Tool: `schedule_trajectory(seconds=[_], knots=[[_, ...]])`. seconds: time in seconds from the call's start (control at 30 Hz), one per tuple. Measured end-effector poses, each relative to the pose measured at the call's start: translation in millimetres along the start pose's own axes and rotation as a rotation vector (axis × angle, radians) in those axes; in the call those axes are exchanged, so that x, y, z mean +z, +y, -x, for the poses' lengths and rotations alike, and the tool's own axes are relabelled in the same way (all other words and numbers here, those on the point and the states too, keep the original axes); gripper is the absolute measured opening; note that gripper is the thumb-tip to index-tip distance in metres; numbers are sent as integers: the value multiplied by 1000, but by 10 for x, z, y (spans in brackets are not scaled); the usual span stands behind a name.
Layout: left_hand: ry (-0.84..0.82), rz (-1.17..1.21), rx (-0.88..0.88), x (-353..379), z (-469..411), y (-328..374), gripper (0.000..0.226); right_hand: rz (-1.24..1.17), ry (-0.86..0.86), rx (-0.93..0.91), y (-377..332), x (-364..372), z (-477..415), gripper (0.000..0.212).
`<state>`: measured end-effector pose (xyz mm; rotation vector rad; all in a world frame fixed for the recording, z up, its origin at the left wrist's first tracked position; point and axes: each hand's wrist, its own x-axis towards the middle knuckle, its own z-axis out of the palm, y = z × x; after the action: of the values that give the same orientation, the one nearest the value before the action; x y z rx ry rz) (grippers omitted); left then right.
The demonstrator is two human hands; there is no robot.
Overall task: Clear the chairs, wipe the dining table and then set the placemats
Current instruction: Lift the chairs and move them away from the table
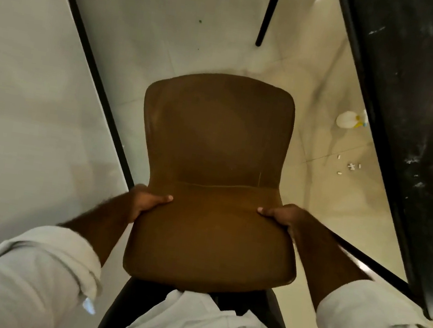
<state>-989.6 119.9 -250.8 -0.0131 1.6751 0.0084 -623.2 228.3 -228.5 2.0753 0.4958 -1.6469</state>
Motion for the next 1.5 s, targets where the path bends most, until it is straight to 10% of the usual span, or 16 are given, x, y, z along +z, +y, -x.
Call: schedule_trajectory(seconds=[0.63,1.5], knots=[[268,-782,326,106,463,2166,76,-578,18,-85,56,-247,389,62],[85,-1414,490,1643,430,5074,78,-1189,-27,156,-624,-608,10,76]])
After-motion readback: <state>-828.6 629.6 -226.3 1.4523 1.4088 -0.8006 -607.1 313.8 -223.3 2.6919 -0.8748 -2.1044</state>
